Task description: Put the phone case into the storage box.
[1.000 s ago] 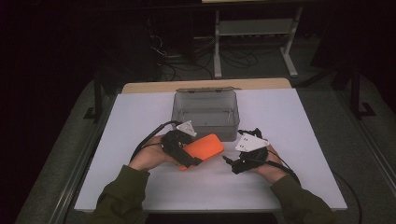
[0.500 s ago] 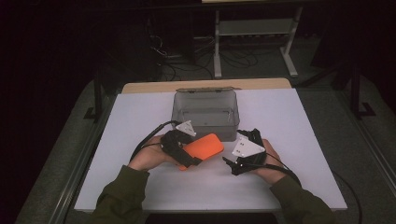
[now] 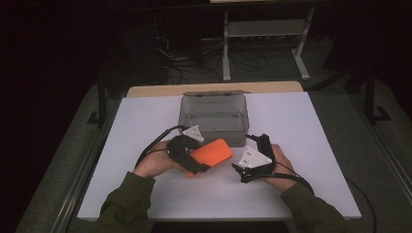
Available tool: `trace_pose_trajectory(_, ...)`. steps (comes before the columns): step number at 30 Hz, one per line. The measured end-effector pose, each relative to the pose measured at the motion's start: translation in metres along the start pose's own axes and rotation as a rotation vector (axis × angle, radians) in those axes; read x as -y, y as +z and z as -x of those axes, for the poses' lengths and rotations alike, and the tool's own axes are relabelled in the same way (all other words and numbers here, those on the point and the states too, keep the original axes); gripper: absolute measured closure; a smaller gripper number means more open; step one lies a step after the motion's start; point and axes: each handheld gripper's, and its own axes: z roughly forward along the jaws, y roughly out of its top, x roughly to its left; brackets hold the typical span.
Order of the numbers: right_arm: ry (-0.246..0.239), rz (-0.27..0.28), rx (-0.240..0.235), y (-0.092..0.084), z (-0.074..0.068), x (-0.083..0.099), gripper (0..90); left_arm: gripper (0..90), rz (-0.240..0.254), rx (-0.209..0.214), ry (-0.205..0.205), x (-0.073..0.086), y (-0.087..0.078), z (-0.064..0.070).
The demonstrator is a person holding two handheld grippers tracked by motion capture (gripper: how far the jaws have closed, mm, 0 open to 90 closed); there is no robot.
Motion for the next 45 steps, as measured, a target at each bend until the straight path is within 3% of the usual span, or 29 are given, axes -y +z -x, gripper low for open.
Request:
trace_pose_trajectory(13, -0.101, -0.003, 0.058, -0.002, -0.007, -0.002, 0.0, 15.0, 0.001, -0.002, -0.001, 0.000, -0.001, 0.001)
trace_pose_trajectory(24, -0.144, -0.007, 0.085, -0.001, -0.010, -0.003, 0.0, 15.0, 0.003, 0.000, -0.006, 0.000, -0.001, -0.001)
trace_pose_trajectory(45, -0.280, -0.015, 0.133, 0.000, -0.016, -0.003, 0.0, 15.0, 0.003, -0.001, -0.002, 0.000, -0.001, 0.000)
